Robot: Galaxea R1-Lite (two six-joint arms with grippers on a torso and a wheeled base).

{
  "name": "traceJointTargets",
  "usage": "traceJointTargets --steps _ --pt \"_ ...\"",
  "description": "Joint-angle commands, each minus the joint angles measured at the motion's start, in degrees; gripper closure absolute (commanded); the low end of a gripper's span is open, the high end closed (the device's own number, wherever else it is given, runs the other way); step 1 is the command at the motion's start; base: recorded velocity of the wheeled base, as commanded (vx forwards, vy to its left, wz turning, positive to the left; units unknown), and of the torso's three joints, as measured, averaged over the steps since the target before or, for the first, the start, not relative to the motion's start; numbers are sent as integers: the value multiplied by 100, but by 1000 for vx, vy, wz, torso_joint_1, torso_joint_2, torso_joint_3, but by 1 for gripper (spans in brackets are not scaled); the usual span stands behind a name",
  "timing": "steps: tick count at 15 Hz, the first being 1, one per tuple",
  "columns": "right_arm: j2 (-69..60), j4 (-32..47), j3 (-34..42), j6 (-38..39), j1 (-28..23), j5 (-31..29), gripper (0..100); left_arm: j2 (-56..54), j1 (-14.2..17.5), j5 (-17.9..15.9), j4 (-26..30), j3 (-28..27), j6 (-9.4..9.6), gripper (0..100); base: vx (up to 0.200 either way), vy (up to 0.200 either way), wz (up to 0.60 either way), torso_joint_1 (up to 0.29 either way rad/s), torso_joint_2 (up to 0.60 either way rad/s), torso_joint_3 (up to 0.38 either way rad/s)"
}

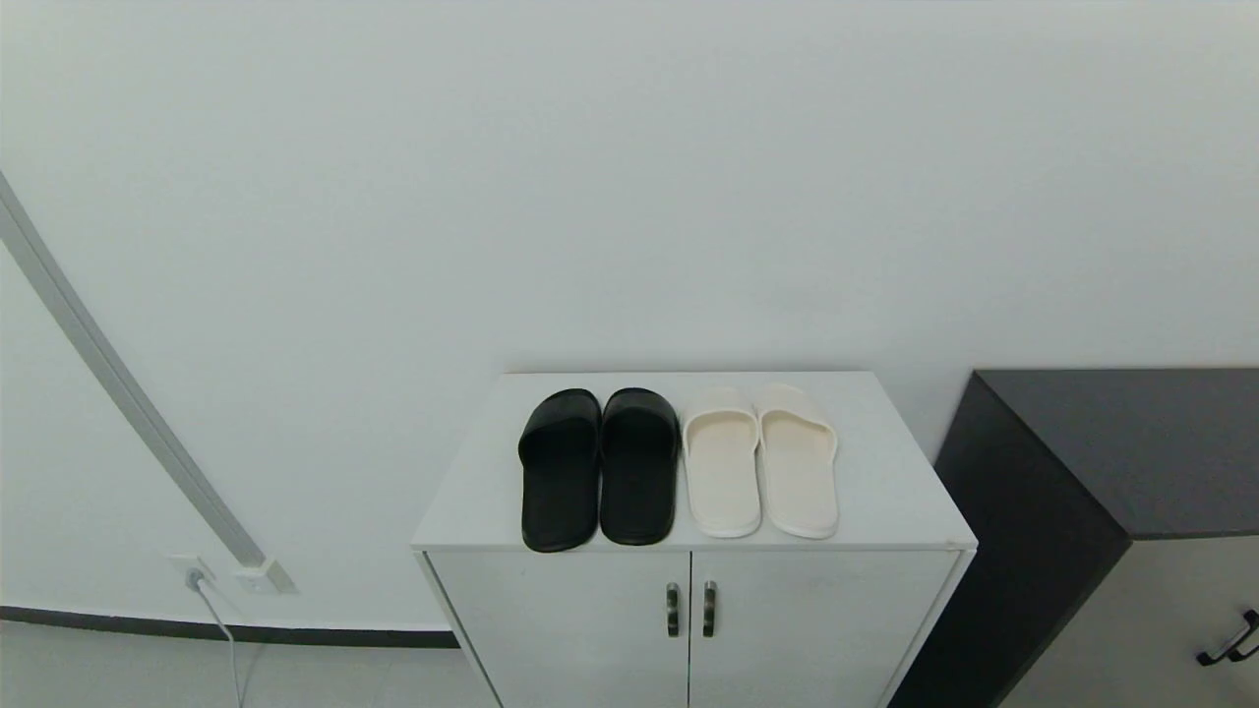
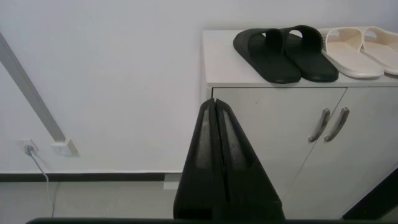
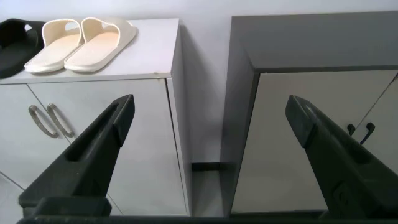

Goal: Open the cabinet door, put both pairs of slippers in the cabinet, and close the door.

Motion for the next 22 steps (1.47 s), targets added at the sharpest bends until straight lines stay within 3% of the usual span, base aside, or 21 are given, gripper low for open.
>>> traceJointTargets --steps 1,15,16,17,19,22 --pt "0 4 2 -9 1 0 0 5 -1 2 -1 -4 -1 100 0 0 0 0 0 0" --pt "0 -128 -85 18 1 -114 0 5 -1 -16 -1 -4 7 100 0 0 0 0 0 0" --pt "501 -181 -1500 431 89 -167 0 5 -1 -7 -1 -4 25 100 0 0 0 0 0 0" --pt "800 285 -1597 378 89 -114 0 5 -1 -16 -1 5 51 100 0 0 0 0 0 0" --pt "1178 672 -1123 44 229 247 0 5 -1 -7 -1 -4 42 100 0 0 0 0 0 0" --pt "2013 320 -1017 44 300 589 0 5 -1 -16 -1 -4 51 100 0 0 0 0 0 0"
